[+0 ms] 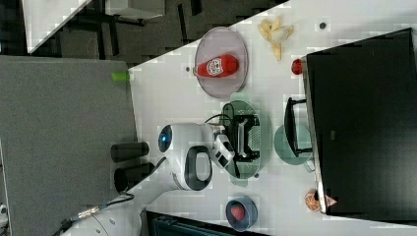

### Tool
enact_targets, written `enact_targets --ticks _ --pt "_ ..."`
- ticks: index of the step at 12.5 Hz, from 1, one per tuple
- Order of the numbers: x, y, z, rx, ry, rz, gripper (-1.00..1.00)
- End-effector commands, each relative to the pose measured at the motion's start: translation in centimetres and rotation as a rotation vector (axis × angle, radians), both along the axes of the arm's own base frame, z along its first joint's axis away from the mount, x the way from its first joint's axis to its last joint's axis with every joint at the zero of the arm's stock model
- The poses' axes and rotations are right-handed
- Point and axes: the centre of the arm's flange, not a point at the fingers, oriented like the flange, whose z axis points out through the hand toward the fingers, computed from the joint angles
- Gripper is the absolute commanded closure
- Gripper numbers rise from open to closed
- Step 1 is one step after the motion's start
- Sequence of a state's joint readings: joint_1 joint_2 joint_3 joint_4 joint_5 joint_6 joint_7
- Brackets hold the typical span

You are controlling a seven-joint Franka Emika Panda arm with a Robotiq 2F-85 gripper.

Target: Drag strainer left to right.

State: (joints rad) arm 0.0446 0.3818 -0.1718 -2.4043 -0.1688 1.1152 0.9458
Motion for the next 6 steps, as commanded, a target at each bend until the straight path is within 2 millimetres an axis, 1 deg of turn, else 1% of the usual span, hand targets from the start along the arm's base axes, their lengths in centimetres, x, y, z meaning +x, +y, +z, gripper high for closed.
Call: enact_targets --ticks 1,3,4,6 --pt "0.8 -0.8 1.3 0.001 -0.008 0.112 -1.0" --pt "0.6 -1.9 1.4 -0.006 -0.008 0.097 -1.0" --pt "0.9 -1.9 1.7 -0.005 -0.019 0.115 -1.0" --pt "1.6 -0.3 3.2 0.014 -0.034 0.26 -1.0"
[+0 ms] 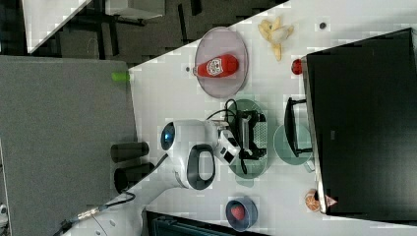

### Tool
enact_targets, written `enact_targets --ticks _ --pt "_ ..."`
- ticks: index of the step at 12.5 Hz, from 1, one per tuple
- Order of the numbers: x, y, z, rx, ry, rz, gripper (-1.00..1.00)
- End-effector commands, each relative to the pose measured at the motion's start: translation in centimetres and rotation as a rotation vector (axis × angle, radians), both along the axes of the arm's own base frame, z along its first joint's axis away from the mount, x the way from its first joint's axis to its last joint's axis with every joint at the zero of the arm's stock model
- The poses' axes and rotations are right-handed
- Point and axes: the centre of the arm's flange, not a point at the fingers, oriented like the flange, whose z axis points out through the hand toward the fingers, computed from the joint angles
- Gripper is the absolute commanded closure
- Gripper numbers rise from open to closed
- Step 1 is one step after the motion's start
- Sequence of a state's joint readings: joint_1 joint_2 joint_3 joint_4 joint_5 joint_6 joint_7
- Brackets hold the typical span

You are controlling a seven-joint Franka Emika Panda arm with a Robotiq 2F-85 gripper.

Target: Drag strainer left to right.

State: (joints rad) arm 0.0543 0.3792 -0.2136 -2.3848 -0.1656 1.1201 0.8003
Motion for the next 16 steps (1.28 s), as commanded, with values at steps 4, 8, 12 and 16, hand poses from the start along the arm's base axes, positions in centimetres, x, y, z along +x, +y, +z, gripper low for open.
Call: enact_targets --ticks 4,8,12,16 --pt "1.9 3.8 10.0 0.045 -0.002 0.423 -1.0" --pt "1.6 4.3 21.7 0.106 -0.004 0.551 -1.0" --pt "-1.3 4.6 32.8 0.19 -0.048 0.681 -1.0" --pt "-3.8 4.9 39.0 0.212 0.005 0.691 -1.0"
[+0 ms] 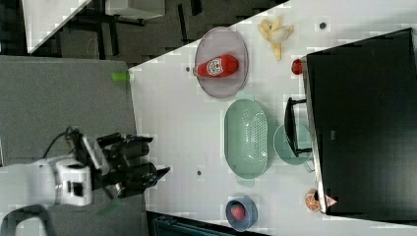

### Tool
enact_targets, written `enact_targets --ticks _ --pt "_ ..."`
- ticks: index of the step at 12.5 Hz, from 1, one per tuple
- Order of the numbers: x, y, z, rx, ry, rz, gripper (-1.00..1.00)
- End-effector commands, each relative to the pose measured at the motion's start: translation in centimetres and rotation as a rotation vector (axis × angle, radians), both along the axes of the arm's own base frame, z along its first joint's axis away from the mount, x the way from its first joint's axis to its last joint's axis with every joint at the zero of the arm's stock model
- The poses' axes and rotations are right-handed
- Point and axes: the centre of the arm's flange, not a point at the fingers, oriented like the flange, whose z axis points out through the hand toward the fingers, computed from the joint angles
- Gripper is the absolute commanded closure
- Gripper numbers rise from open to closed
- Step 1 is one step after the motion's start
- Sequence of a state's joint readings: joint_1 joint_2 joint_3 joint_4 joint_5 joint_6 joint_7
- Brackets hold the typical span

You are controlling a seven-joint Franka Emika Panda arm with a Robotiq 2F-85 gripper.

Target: Drag strainer left to right.

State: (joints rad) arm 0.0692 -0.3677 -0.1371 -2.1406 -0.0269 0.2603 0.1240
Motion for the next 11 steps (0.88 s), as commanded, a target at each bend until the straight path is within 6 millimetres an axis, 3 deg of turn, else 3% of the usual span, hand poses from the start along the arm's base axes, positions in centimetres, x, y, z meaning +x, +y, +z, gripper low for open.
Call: enact_targets --ticks 1,4,11 --pt "-0.7 1.0 -0.2 0.005 0.151 0.085 -1.0" --pt "-1.3 1.1 0.8 0.001 0.201 0.09 -1.0" --pt "-0.7 1.2 -0.5 0.0 0.228 0.092 -1.0"
